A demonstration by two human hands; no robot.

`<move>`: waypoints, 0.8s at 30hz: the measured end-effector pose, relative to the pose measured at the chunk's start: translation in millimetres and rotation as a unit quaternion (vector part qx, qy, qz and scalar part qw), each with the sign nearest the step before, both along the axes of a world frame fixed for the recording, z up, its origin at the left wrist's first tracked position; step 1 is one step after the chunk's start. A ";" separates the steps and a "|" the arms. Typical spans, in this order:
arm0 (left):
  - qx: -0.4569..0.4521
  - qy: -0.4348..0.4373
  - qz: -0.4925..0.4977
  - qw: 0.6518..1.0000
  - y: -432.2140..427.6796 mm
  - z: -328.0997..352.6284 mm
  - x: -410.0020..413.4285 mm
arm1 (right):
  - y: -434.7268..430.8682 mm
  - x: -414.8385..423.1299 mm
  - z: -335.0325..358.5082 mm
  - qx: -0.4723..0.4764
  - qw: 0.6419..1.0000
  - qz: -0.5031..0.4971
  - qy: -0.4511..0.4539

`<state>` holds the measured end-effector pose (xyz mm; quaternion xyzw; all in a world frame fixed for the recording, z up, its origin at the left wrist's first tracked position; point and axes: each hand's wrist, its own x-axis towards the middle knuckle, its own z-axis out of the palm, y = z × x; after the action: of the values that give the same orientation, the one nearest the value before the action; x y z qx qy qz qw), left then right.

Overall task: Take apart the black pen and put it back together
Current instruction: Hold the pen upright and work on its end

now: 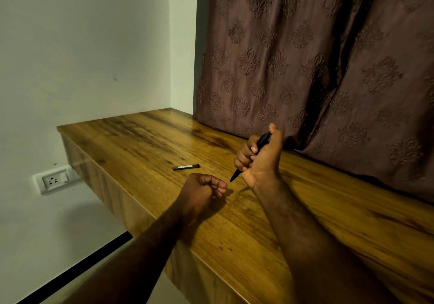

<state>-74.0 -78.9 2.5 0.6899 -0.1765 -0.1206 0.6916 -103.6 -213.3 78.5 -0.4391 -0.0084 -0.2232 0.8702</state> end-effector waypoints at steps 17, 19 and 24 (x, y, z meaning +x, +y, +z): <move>0.017 -0.012 0.014 1.000 -1.4 0.3 -1.2 | 1.6 -2.8 1.8 -0.003 1.000 0.010 -0.008; 0.015 -0.011 0.013 1.000 -1.7 0.3 -0.3 | 1.9 -1.3 0.7 -0.008 1.000 0.012 -0.007; 0.015 -0.019 0.015 1.000 -2.2 1.7 -3.0 | 3.3 -1.6 -1.6 -0.022 1.000 0.011 -0.010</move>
<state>-77.0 -81.1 4.2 0.7051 -0.1773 -0.0996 0.6793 -105.2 -209.9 76.9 -0.4555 -0.0272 -0.2178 0.8628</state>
